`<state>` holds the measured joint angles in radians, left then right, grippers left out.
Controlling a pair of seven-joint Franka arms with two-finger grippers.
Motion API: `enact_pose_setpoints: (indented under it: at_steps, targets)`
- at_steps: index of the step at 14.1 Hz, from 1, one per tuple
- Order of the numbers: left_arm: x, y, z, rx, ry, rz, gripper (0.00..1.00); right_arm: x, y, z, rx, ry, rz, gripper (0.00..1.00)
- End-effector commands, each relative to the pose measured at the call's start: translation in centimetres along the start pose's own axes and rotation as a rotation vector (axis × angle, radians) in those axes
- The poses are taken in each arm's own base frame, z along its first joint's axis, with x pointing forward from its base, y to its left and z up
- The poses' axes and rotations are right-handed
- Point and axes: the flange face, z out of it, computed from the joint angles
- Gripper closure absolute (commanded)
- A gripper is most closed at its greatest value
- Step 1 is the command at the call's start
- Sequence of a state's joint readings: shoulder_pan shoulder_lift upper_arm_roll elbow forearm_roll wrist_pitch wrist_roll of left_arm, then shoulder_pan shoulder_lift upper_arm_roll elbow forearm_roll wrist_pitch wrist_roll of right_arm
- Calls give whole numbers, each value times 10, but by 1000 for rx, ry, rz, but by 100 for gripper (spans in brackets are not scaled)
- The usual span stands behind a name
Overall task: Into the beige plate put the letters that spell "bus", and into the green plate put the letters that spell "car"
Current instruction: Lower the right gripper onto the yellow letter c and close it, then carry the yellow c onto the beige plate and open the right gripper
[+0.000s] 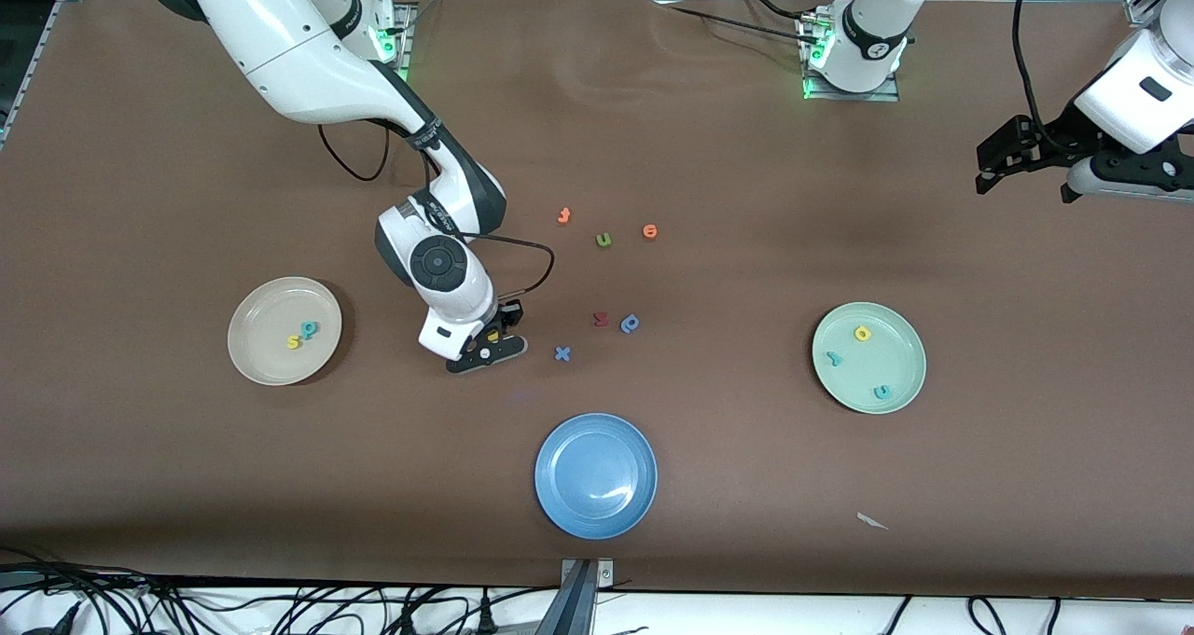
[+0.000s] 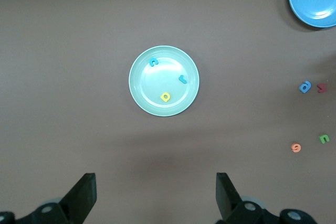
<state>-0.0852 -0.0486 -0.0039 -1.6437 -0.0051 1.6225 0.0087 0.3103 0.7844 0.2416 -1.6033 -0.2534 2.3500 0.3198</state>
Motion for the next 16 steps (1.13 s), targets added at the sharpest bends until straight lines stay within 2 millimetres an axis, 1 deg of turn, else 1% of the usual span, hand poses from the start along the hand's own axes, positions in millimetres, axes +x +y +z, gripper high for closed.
enact_pose_setpoints:
  at_steps: [1,2,4,6,8,9,10,12,13,14,16]
  targets:
    - [3,-1,-5,16,-3,24,0,5,-10,6,-6,-2,18,64]
    - [3,-1,-5,16,-5,24,0,5,-10,9,-7,-4,23,65]
    - [3,0,-5,16,-8,24,0,4,-11,11,-10,-1,19,72]
    - [3,0,-5,16,-9,25,0,4,-11,11,-14,0,12,86]
    - [2,-2,-5,16,-12,22,0,4,-10,12,-21,1,4,94]
    - [2,-2,-5,16,-15,22,0,5,-9,10,-21,-2,5,97]
    - [2,-2,-4,15,-17,22,0,12,-7,-4,-24,14,3,97]
    - [2,0,-4,15,-17,25,0,25,17,-27,-52,-27,15,97]
    - [2,0,-4,15,-17,24,0,27,33,-40,-59,-32,-15,97]
    - [2,0,-4,15,-17,25,0,27,55,-51,-65,-39,-45,97]
    - [2,0,-4,15,-17,25,0,13,102,-59,-88,-78,-99,97]
